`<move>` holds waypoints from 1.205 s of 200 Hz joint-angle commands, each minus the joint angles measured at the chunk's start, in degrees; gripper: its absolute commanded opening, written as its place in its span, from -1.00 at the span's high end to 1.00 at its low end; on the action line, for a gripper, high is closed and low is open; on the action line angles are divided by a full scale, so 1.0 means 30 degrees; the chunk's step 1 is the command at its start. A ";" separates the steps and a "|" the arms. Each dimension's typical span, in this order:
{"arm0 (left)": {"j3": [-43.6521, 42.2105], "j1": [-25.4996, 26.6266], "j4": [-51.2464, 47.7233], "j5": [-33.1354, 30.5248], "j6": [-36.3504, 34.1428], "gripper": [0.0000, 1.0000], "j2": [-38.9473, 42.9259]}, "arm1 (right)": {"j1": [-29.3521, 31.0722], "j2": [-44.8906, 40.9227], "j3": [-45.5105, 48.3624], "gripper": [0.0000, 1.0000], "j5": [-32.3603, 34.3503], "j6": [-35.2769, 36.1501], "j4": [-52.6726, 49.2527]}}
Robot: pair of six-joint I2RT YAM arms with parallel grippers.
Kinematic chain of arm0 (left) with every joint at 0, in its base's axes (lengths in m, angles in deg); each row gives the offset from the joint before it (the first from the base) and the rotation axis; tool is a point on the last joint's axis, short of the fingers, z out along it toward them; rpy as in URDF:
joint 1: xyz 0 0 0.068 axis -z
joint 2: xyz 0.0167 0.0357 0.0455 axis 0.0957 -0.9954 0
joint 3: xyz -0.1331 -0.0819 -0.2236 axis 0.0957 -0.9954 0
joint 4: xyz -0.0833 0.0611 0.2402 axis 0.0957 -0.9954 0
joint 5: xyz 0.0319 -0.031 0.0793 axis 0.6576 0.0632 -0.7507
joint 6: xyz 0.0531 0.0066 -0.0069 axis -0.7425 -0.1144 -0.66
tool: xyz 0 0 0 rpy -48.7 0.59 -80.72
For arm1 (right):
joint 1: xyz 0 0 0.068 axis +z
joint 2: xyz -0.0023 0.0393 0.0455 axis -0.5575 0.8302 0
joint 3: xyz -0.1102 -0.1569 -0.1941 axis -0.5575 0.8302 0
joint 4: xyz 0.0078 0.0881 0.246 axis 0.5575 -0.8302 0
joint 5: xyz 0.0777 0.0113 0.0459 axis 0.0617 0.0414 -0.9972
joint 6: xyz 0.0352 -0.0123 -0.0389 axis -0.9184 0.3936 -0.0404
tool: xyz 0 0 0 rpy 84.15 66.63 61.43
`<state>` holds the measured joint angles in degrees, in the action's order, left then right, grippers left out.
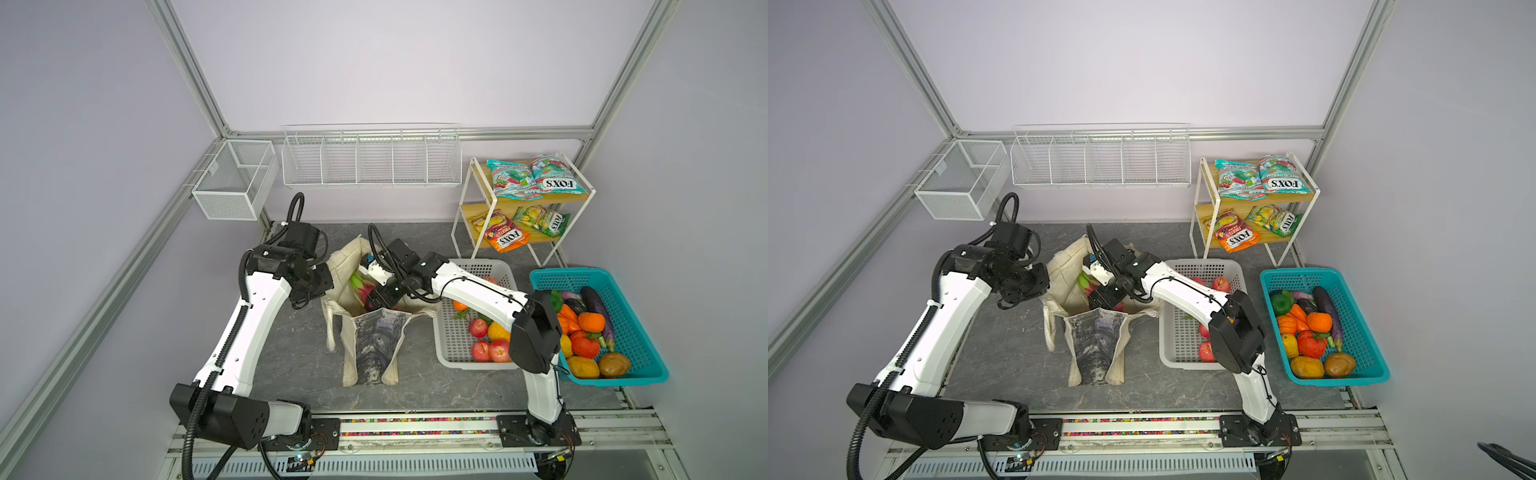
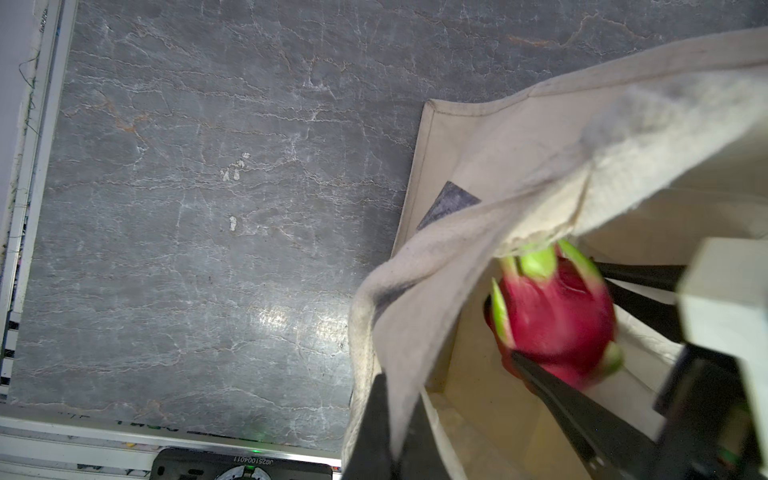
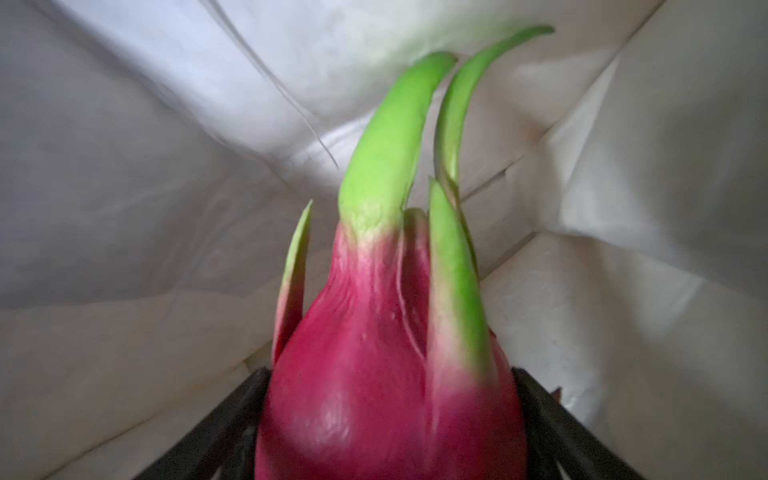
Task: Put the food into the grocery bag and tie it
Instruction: 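Lower the dragon fruit into the bag and open the right gripper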
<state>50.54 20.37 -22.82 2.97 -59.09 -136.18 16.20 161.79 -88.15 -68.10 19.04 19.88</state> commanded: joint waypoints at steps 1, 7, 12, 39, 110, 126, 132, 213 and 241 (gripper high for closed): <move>0.0206 -0.0124 -0.0086 0.0050 -0.0094 1.00 0.0402 | 0.0065 -0.1947 -0.1278 -0.75 0.0532 -0.0036 0.0475; 0.0161 -0.0124 -0.0071 0.0070 -0.0085 1.00 0.0418 | 0.0037 -0.2122 -0.1482 -0.76 0.0654 -0.0102 0.0422; 0.0143 -0.0124 -0.0071 0.0086 -0.0064 1.00 0.0445 | -0.0017 -0.2263 -0.1717 -0.75 0.0780 -0.0133 0.0354; 0.0080 -0.0139 0.0002 0.0088 -0.0038 1.00 0.0456 | -0.0241 -0.2829 -0.3073 -0.76 0.1592 -0.0165 -0.0627; -0.0237 -0.0168 0.0178 0.0057 0.0082 1.00 0.0628 | -0.0699 -0.3308 -0.1223 -0.91 0.0370 -0.0599 -0.0438; -0.0341 -0.0185 0.0156 0.0057 0.0097 1.00 0.0646 | -0.0692 -0.2972 -0.0287 -0.97 -0.0277 -0.0750 0.0053; -0.0347 -0.0183 0.0149 0.0056 0.0086 1.00 0.0650 | -0.0684 -0.2813 0.0059 -0.97 -0.0595 -0.0748 0.0197; -0.0440 -0.0270 0.0119 0.0096 0.0053 1.00 0.0780 | -0.0552 -0.1831 0.1873 -0.93 -0.1283 -0.0726 0.2269; -0.0461 -0.0296 0.0149 0.0085 0.0026 1.00 0.0704 | -0.0552 -0.2314 0.1182 -0.93 -0.0785 -0.0576 0.1632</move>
<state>49.78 19.95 -22.42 3.01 -59.07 -134.81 14.23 156.98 -82.36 -70.55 16.70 24.62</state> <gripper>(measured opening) 0.047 0.966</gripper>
